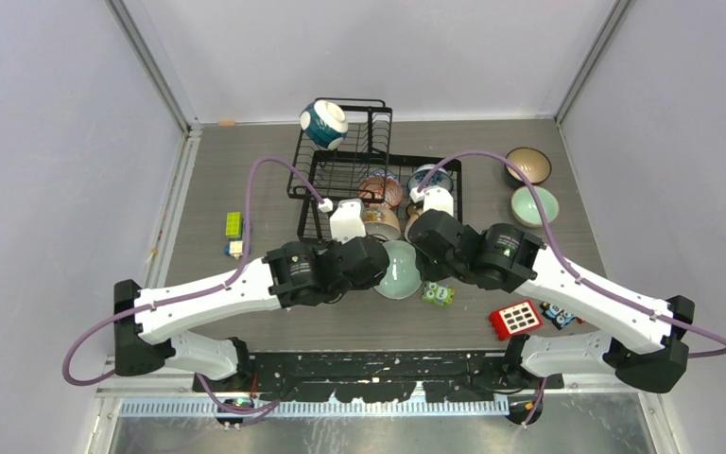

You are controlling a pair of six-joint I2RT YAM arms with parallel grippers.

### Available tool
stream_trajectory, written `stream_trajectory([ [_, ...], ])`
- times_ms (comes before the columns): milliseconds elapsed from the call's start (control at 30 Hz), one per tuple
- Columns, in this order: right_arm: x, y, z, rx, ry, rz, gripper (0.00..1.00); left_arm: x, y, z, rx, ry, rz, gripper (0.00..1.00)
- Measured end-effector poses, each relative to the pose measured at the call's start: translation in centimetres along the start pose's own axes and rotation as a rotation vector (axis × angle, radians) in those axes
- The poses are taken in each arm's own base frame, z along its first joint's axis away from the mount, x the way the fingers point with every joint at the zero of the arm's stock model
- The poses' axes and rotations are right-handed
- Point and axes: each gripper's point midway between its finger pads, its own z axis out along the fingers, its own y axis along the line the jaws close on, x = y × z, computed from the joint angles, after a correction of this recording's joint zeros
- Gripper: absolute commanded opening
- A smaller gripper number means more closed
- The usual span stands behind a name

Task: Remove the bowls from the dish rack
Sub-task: Place the bowl with the bowl.

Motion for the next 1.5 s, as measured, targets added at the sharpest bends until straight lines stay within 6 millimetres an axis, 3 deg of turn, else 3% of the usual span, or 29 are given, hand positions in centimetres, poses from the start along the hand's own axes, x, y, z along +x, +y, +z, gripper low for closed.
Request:
stream_trajectory([
  [233,0.1,0.4,0.5,-0.002,0.014,0.0,0.01,0.2,0.2,0.1,-0.004,0.007,0.006,0.0],
  [267,0.1,0.4,0.5,0.0,0.013,0.009,0.01,0.2,0.2,0.1,-0.004,0.007,0.003,0.05],
  [433,0.2,0.0,0.5,0.013,0.018,0.014,0.01,0.2,0.0,0.1,0.004,0.008,0.005,0.71],
  [567,0.9,-0.9,0.0,0.046,0.05,-0.007,0.01,0.0,-0.3,-0.2,0.025,0.008,0.001,0.98],
  [700,0.2,-2.0,-1.3,0.086,0.037,-0.015,0.01,-1.0,-0.5,-1.6,0.083,-0.017,0.001,1.0],
  [833,-1.3,-4.6,-2.9,0.147,-0.002,0.01,0.01,-2.7,0.3,-4.2,0.175,-0.077,0.022,1.0],
  [1033,-3.7,-13.5,-4.7,0.367,-0.064,0.199,0.01,-4.5,4.5,-7.8,0.253,-0.203,0.089,1.0],
  [1233,-5.2,-20.4,-4.9,0.553,-0.157,0.427,0.01,-4.3,9.0,-8.3,0.231,-0.29,0.163,1.0],
  [1500,-5.7,-28.7,-1.9,0.703,-0.277,0.817,0.01,-2.0,12.4,-6.7,0.188,-0.3,0.214,0.98],
])
